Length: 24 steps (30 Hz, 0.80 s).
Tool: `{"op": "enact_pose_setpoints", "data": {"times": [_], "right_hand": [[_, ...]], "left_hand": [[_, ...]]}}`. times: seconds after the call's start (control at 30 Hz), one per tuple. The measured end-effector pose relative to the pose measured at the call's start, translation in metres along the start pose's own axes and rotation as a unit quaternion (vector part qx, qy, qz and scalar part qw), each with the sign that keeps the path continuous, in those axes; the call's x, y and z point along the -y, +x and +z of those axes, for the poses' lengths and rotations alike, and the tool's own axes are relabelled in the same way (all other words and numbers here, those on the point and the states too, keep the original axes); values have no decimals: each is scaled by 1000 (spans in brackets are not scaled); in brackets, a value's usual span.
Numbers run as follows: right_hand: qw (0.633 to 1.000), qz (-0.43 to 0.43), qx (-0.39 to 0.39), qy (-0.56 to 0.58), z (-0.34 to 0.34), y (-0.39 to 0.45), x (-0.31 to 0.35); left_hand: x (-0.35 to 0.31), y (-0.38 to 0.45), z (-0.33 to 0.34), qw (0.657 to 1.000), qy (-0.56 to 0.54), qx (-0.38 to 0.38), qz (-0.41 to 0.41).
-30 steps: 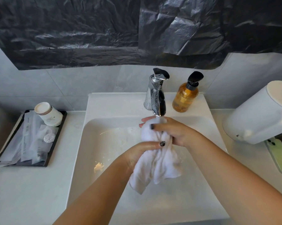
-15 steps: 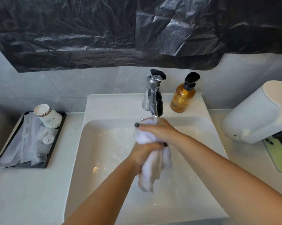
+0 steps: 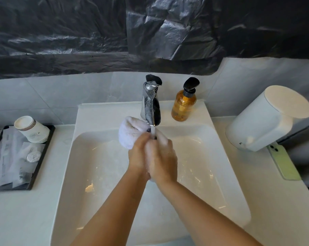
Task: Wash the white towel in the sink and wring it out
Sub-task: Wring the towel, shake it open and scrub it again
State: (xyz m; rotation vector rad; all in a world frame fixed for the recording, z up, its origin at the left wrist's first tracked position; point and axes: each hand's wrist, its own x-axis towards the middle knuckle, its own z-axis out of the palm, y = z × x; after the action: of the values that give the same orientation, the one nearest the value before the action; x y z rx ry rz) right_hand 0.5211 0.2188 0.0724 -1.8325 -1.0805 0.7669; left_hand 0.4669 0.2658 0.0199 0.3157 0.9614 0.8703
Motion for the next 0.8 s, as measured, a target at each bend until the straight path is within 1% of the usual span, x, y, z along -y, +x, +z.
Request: {"op": "enact_pose_setpoints", "data": {"times": [0.03, 0.07, 0.1, 0.13, 0.17, 0.2, 0.27, 0.3, 0.37, 0.4, 0.43, 0.47, 0.5, 0.53, 0.57, 0.6, 0.63, 0.67, 0.7, 0.77, 0.8], "right_hand": [[999, -27, 12, -40, -3, 3, -5], [996, -46, 20, -79, -6, 7, -9], [991, -51, 32, -116, -7, 12, -13], [984, -47, 45, -168, -8, 18, -16], [972, -38, 67, -223, -9, 24, -19], [958, -49, 87, -269, -11, 29, -18], [969, -10, 109, -223, -16, 36, -16], [979, 25, 114, -169, -18, 39, -14], [984, 63, 132, -98, -25, 47, -9], [982, 104, 151, -47, -28, 51, -10], [969, 178, 166, 44, -34, 54, -9], [941, 254, 199, 106, -39, 55, -12], [910, 305, 240, 145, -42, 55, -14], [885, 332, 282, 167, -43, 54, -16], [870, 342, 302, 187, -43, 51, -14], [864, 339, 311, 202, -40, 50, -12], [867, 339, 302, 205, -36, 49, -9], [880, 331, 277, 197, -33, 49, -10], [904, 307, 234, 183, -28, 49, -16], [963, 224, 87, 126, -27, 42, -25], [986, 152, 39, 63, -28, 36, -29]], "left_hand": [[1, 0, 0, 1000, -8, -15, 4], [2, 0, 0, 999, -36, -12, -8], [2, 0, 0, 997, -73, 5, -28], [1, -1, 3, 995, -91, 5, -42], [0, -3, 7, 995, -90, -6, -47], [1, -4, 11, 996, -67, -30, -49], [-1, -7, 18, 995, 1, -86, -43], [-2, -8, 17, 995, 14, -98, -28], [-6, -9, 12, 998, 25, -56, 14], [-8, -10, 7, 998, 30, -22, 47], [-10, -15, 2, 997, 28, 16, 71], [-12, -19, -1, 995, 22, 58, 76], [-15, -23, -2, 993, 13, 91, 68], [-15, -24, -2, 992, -6, 110, 56], [-15, -24, 1, 992, -34, 115, 48], [-14, -22, 4, 993, -64, 92, 47], [-15, -19, 8, 995, -81, 45, 45], [-15, -17, 12, 996, -84, -7, 37], [-17, -14, 14, 995, -82, -47, 28], [-22, -8, 16, 988, -105, -108, 36], [-24, -4, 15, 982, -121, -139, 45]]}}
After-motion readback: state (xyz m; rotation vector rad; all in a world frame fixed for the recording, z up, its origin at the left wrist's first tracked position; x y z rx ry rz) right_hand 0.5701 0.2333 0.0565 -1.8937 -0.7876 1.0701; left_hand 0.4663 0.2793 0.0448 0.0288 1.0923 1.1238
